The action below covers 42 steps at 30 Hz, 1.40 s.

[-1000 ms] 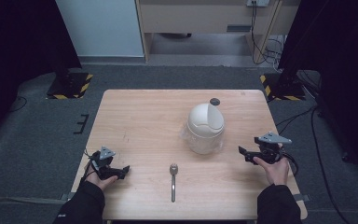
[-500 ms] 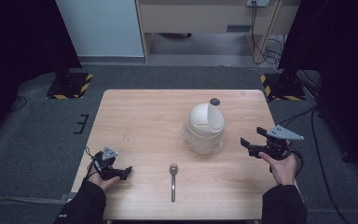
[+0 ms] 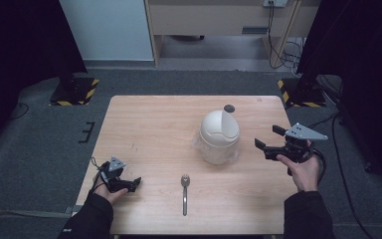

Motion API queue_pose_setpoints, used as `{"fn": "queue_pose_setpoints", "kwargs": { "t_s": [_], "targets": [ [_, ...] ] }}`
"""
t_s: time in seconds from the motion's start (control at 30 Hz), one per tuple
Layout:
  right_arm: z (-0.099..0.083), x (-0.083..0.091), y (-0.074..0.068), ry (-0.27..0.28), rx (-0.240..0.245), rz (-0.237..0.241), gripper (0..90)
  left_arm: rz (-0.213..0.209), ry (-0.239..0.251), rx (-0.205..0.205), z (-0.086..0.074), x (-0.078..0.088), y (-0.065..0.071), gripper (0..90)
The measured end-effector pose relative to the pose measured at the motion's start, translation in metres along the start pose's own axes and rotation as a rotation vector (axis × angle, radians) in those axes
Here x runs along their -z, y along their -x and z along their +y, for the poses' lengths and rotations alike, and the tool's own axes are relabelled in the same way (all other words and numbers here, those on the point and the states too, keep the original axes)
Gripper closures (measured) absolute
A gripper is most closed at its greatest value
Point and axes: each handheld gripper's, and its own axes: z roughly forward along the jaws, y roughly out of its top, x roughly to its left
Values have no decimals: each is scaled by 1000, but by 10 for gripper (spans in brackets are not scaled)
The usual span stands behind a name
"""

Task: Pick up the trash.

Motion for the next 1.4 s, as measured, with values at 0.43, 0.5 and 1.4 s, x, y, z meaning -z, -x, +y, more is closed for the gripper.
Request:
{"fn": "queue_pose_setpoints", "kwargs": {
  "t_s": [0.43,0.5,1.4],
  "targets": [
    [21,-28,-19,-10,52,87,120,0,0,0,0,0,0,0],
    [22,-34,-23,-16,64,97,121,0,0,0,0,0,0,0],
    [2,-108,-61,-139,84,229,159,-3,0,-4,0,0,0,0]
  ]
}}
